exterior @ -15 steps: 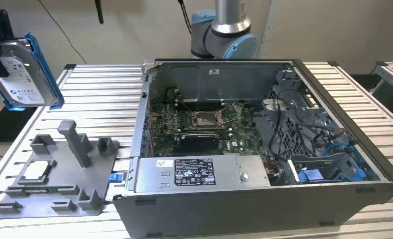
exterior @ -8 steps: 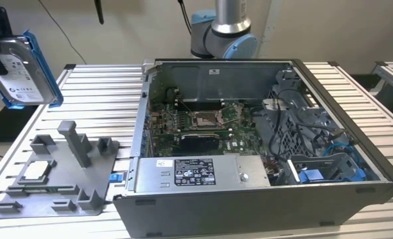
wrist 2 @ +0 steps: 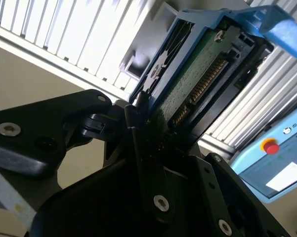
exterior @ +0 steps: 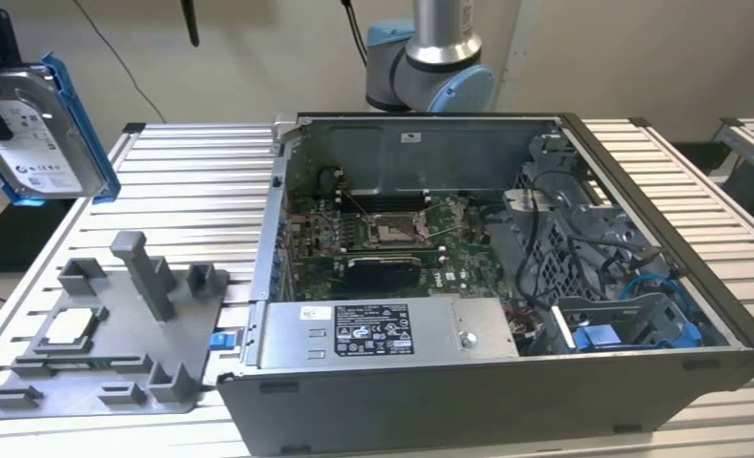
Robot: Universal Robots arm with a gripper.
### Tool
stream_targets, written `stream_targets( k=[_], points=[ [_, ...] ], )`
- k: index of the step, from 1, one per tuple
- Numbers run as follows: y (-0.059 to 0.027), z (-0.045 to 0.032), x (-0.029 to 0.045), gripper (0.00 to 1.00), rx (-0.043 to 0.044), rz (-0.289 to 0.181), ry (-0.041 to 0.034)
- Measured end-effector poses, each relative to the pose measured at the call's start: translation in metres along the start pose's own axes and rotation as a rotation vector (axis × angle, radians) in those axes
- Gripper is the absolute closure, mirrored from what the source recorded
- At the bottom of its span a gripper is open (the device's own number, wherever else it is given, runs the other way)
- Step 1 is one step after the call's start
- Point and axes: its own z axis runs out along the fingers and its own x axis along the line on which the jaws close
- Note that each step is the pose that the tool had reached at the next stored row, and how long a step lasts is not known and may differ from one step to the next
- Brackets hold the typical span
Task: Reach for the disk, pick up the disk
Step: 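Pick up the disk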
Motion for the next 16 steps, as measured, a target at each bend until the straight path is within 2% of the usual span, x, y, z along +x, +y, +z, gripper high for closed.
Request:
stream_targets(
  k=[11,16],
  points=[
    [-0.0001,-0.0064,0.0001,1.00,0.0001,0.000,-0.0001],
    [-0.0002,-0.0134,0.0002,1.00,0.0001,0.000,0.0000]
  ],
)
